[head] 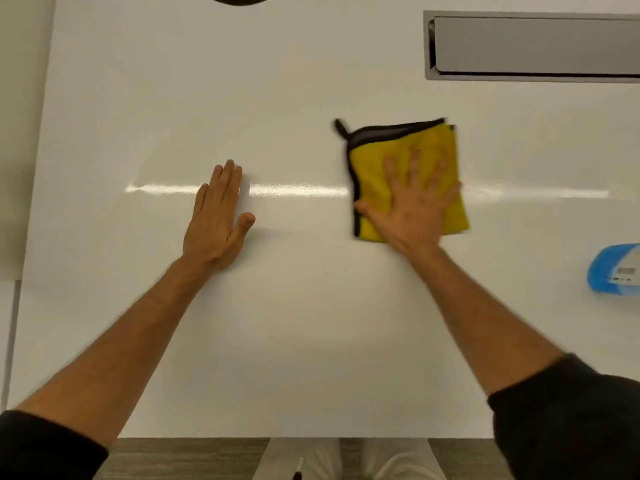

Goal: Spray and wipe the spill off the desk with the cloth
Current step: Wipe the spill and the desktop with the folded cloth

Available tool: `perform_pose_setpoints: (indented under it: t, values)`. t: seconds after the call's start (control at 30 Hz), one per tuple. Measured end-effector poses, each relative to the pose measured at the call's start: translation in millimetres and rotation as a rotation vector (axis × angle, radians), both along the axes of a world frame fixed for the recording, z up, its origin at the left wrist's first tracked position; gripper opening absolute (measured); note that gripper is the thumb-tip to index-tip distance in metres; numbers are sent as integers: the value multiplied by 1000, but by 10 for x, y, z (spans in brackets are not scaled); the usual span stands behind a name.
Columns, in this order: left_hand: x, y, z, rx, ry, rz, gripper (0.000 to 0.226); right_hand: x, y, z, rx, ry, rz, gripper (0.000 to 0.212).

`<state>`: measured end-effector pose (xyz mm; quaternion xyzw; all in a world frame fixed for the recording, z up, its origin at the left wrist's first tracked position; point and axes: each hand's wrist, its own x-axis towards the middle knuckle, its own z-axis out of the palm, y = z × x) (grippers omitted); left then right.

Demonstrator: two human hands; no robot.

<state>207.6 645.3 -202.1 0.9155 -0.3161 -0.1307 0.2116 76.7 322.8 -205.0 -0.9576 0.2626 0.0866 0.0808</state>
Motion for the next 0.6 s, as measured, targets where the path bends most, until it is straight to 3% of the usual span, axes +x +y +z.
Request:
perform_pose_setpoints:
  t: [0.1,0.2,0.37,0.47,0.6]
  values:
    - [16,10,1,-90,31,37,84,-30,955,-37,50,-48,245,91]
    - [15,15,34,-177,79,131,83,-379,1767,-58,141,-52,542,68]
    - [-108,-29,106,-84,122,37,85,-1325,1809,-87,215,-93,855,59]
    - [-292,-130,82,-21,116,-66,83,-1874,1239,-118,167,-94,834,63]
    - [-402,-266,46,27,63,-71,81,-2040,108,-76,54,3,513,64]
